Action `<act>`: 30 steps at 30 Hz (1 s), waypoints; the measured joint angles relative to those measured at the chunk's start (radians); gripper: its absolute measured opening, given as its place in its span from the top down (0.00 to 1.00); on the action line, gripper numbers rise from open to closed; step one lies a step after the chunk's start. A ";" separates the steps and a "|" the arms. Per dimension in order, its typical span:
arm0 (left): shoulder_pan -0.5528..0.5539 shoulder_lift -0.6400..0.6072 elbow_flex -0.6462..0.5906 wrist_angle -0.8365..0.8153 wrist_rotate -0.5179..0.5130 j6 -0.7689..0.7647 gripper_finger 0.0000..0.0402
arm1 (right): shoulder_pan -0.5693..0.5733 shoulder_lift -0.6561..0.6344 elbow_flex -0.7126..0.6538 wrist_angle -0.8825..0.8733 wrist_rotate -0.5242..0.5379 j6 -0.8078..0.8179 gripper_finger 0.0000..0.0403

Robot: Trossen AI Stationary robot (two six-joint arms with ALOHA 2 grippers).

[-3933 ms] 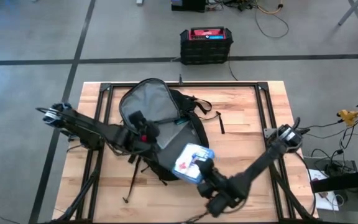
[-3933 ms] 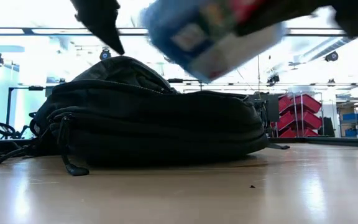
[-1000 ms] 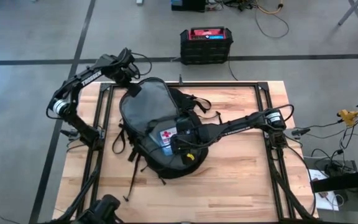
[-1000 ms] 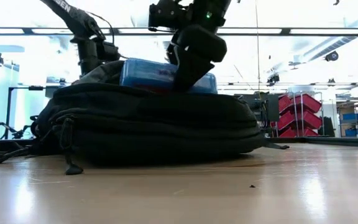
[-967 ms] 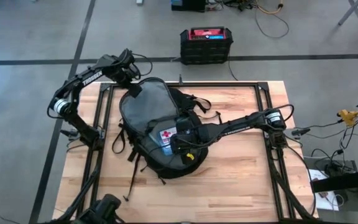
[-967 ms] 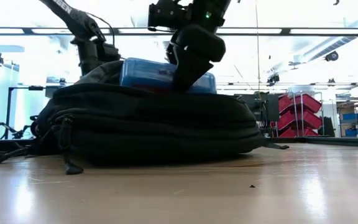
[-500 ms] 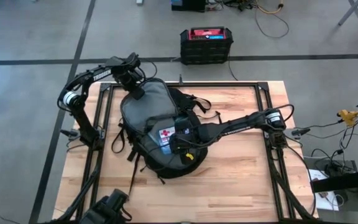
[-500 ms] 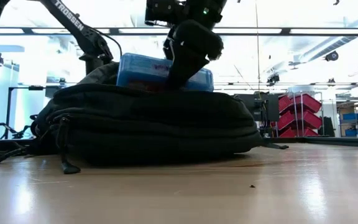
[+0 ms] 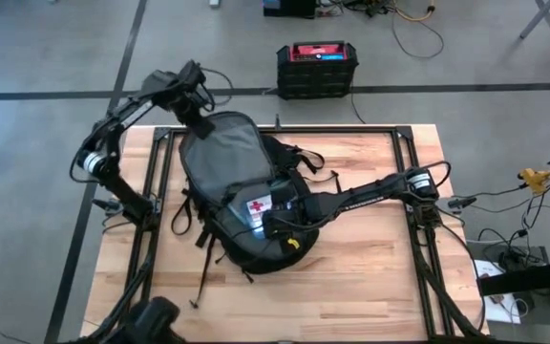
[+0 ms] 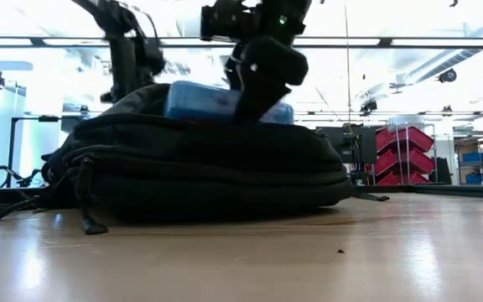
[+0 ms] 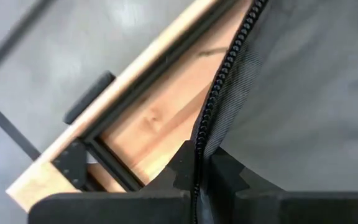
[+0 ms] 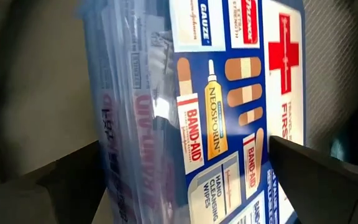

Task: Unpack backpack
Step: Put the medicine organizer into the back pack

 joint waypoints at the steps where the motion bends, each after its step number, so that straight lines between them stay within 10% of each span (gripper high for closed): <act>1: -0.005 -0.018 0.037 -0.019 0.012 -0.004 1.00 | 0.005 0.000 0.002 -0.019 0.029 -0.006 0.01; 7: -0.078 -0.123 0.234 -0.077 0.103 -0.047 1.00 | 0.013 -0.003 0.066 -0.079 0.147 -0.005 0.01; 12: -0.204 -0.196 0.288 -0.076 0.145 -0.091 1.00 | 0.003 0.009 0.051 -0.009 0.036 0.020 0.01; 19: -0.440 -0.221 0.242 -0.019 0.145 -0.155 1.00 | 0.004 0.030 0.066 0.145 0.159 -0.094 0.01; 30: -0.676 -0.143 0.074 0.114 0.149 -0.158 1.00 | 0.083 -0.043 0.135 -0.234 0.295 0.141 0.01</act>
